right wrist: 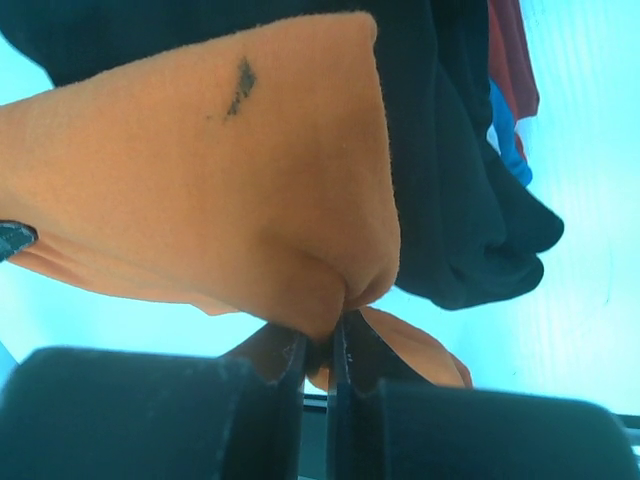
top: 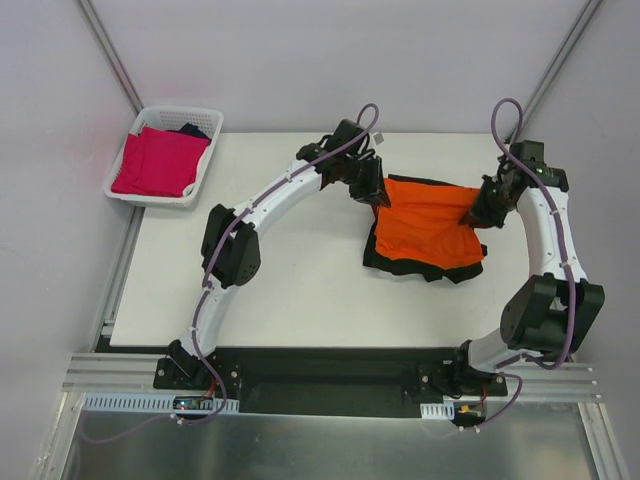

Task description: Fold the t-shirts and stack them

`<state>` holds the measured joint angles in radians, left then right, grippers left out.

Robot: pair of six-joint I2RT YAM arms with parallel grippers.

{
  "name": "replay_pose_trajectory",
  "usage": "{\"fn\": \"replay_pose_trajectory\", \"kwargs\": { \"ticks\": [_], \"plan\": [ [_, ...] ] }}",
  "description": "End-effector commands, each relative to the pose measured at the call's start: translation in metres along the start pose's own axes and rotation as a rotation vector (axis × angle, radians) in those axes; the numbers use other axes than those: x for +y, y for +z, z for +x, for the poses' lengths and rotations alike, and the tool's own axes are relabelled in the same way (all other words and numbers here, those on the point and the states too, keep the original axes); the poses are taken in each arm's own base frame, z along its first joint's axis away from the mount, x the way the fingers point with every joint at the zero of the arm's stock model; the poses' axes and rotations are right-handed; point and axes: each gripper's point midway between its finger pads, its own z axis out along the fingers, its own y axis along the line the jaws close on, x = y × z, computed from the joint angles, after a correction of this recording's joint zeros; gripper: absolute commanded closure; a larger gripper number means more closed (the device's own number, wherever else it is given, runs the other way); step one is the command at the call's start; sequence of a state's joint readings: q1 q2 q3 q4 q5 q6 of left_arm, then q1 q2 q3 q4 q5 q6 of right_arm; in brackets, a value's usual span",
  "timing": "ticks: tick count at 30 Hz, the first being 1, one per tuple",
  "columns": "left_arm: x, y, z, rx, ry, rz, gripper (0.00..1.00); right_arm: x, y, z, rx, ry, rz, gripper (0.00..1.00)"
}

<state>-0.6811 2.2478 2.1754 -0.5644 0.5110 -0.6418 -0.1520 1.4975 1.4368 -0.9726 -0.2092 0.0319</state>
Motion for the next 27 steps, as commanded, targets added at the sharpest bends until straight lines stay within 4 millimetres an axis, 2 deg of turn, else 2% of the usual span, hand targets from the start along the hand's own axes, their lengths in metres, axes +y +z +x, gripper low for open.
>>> {"fn": "replay_pose_trajectory", "kwargs": {
  "ticks": [1, 6, 9, 12, 20, 21, 22, 23, 25, 26, 27],
  "plan": [
    [0.014, -0.002, -0.009, -0.008, 0.015, -0.034, 0.88, -0.016, 0.001, -0.030, -0.091, -0.003, 0.065, 0.99],
    [0.024, 0.005, -0.002, 0.013, 0.011, -0.054, 0.87, -0.012, 0.017, -0.040, -0.083, -0.008, 0.027, 0.99],
    [0.034, 0.004, -0.005, -0.007, 0.022, -0.091, 0.81, -0.012, 0.025, -0.046, -0.083, 0.003, 0.025, 0.99],
    [0.044, 0.006, -0.008, 0.000, -0.003, -0.091, 0.80, -0.010, 0.030, -0.051, -0.091, 0.010, 0.019, 0.99],
    [0.059, 0.011, -0.016, 0.011, -0.047, -0.083, 0.78, -0.013, 0.044, -0.050, -0.072, 0.029, 0.023, 0.98],
    [0.059, 0.011, -0.016, 0.014, -0.049, -0.077, 0.78, -0.014, 0.046, -0.048, -0.066, 0.029, 0.023, 0.76],
    [0.061, 0.013, -0.016, 0.018, -0.054, -0.077, 0.78, -0.014, 0.047, -0.048, -0.066, 0.029, 0.025, 0.60],
    [0.062, 0.013, -0.016, 0.019, -0.055, -0.077, 0.78, -0.016, 0.047, -0.048, -0.068, 0.032, 0.031, 0.34],
    [0.062, 0.014, -0.014, 0.027, -0.057, -0.072, 0.78, -0.017, 0.046, -0.046, -0.079, 0.039, 0.038, 0.12],
    [0.061, 0.014, -0.013, 0.031, -0.058, -0.068, 0.78, -0.019, 0.039, -0.049, -0.109, 0.044, 0.052, 0.04],
    [0.061, 0.014, -0.013, 0.031, -0.058, -0.068, 0.78, -0.020, 0.036, -0.050, -0.124, 0.049, 0.062, 0.04]
  ]
}}
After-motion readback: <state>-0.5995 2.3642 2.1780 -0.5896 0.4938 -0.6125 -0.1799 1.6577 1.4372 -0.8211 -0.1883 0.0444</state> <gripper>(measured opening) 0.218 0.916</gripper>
